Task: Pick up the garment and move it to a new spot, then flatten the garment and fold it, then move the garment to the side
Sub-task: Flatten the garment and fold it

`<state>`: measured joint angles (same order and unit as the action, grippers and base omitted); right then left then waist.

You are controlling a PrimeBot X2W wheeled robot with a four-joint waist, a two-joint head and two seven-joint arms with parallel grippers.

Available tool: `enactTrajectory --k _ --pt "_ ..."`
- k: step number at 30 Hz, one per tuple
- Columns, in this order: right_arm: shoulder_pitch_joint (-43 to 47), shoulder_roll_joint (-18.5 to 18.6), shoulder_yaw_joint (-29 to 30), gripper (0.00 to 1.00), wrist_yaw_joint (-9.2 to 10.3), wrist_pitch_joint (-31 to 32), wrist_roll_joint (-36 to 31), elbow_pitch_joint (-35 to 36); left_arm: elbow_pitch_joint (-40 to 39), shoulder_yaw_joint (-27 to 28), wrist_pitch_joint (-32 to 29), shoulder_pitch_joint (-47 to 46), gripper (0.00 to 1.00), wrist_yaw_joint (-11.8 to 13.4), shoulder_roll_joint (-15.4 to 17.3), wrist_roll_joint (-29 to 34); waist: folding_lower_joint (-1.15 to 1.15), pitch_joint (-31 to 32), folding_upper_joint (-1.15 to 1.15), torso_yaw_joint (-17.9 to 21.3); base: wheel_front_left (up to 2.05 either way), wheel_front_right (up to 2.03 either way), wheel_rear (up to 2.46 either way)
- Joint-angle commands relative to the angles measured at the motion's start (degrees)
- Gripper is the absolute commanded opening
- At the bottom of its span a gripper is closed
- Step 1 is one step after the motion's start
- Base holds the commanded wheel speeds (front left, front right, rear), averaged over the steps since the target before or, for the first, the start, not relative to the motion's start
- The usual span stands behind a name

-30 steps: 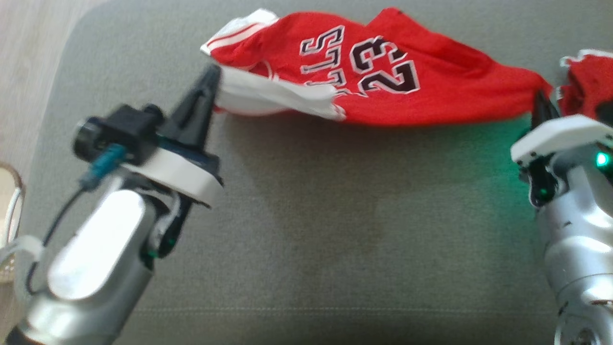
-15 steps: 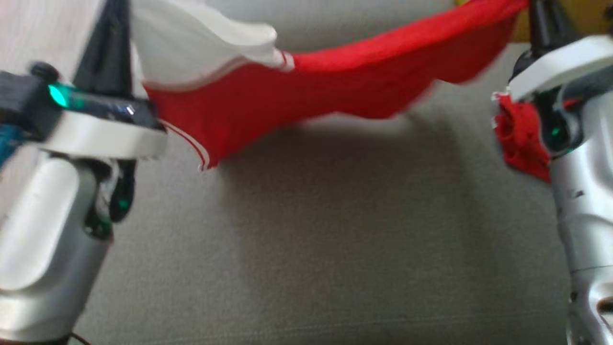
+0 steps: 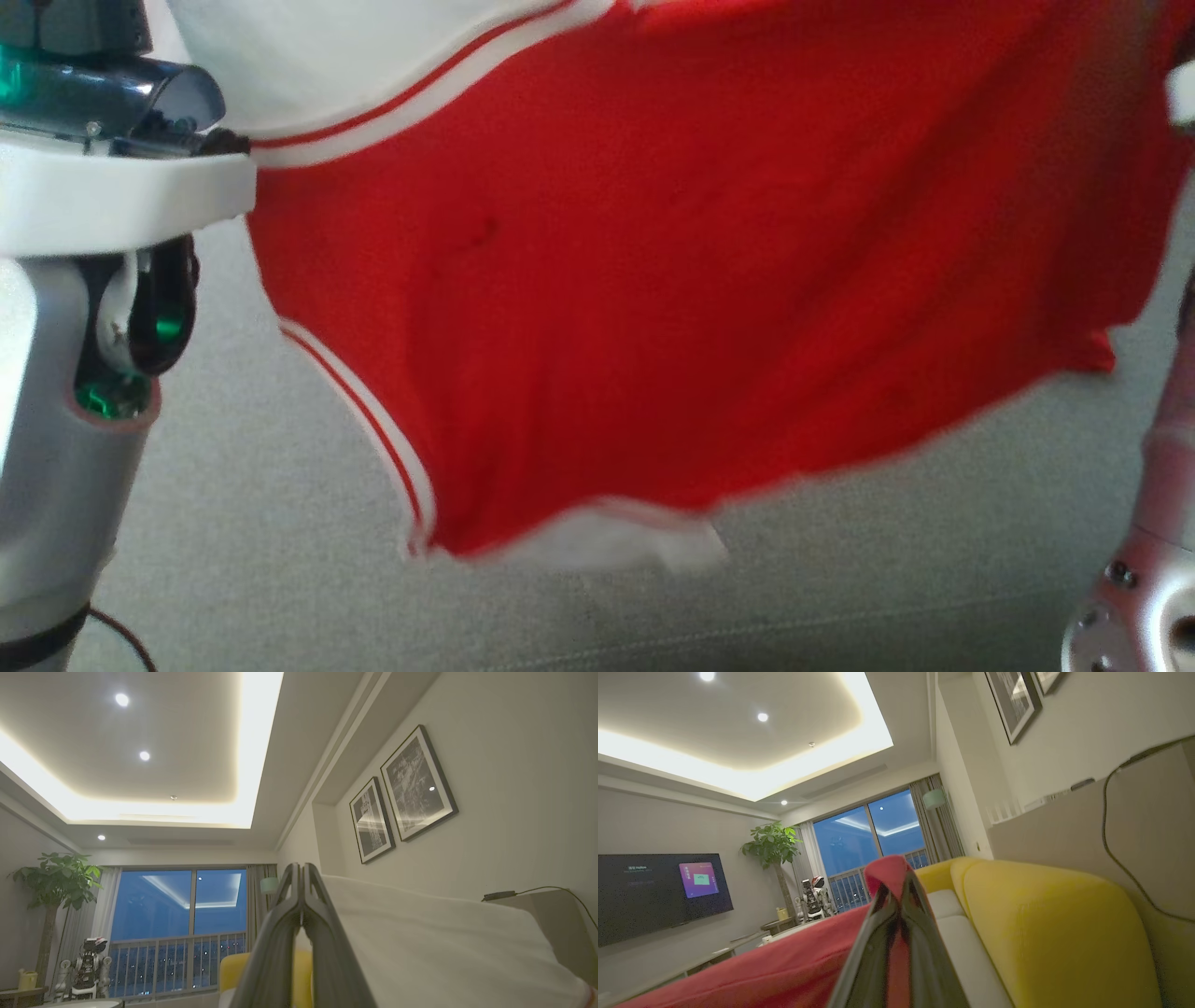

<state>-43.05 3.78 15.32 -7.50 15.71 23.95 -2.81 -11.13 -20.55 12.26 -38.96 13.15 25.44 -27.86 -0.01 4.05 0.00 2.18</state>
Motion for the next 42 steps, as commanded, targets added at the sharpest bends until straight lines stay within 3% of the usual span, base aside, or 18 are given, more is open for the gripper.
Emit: enactTrajectory --k 1,6,12,15,18,23,28,34,42 --pt "-1.9 -0.9 0.0 0.0 0.01 1.7 2.8 1.4 -0.7 3.1 -1.1 -3.6 0.0 0.3 2.8 -0.4 0.01 -1.1 0.0 0.2 0.0 0.0 0.0" --pt "-6.4 -0.9 4.6 0.0 0.01 5.1 7.0 -6.1 4.4 2.1 -5.4 -7.8 0.0 -1.7 3.1 -2.1 0.01 -6.7 0.0 0.6 0.0 0.0 0.0" --pt "-26.8 -0.9 11.3 0.0 0.01 5.7 8.8 -33.1 17.6 -1.0 -10.7 -24.8 0.0 -7.3 1.6 -2.3 0.01 -18.6 0.0 1.4 0.0 0.0 0.0" --pt "-39.9 -0.9 13.9 0.0 0.01 -1.0 7.2 -46.4 25.8 -2.3 -10.6 -35.4 0.0 -9.3 -0.2 -0.5 0.01 -23.4 0.0 1.5 0.0 0.0 0.0" --pt "-52.3 -0.9 16.9 0.0 0.01 -9.0 9.1 -55.9 33.5 -2.3 -7.6 -45.6 0.0 -9.7 -2.2 1.7 0.01 -27.3 0.0 1.2 0.0 0.0 0.0" --pt "-64.6 -0.9 16.7 0.0 0.01 -17.1 17.5 -60.0 41.8 -1.8 0.0 -56.8 0.0 -8.6 -4.6 4.9 0.01 -31.8 0.0 0.1 0.0 0.0 0.0" --pt "-60.0 -0.9 13.1 0.0 0.01 -17.9 27.1 -56.1 44.6 -1.2 2.6 -56.7 0.0 -11.2 -5.7 5.1 0.01 -34.3 0.0 -1.2 0.0 0.0 0.0" --pt "-44.7 -0.9 13.2 0.0 0.01 -16.7 33.4 -57.9 39.6 1.2 2.7 -44.0 0.0 -14.0 -5.1 8.3 0.01 -34.1 0.0 -2.3 0.0 0.0 0.0" --pt "-32.6 0.5 11.2 0.0 0.01 -15.6 30.7 -64.4 38.0 2.0 2.7 -25.7 0.0 -17.2 -4.6 11.6 0.01 -30.0 0.0 -3.4 0.0 0.0 0.0"
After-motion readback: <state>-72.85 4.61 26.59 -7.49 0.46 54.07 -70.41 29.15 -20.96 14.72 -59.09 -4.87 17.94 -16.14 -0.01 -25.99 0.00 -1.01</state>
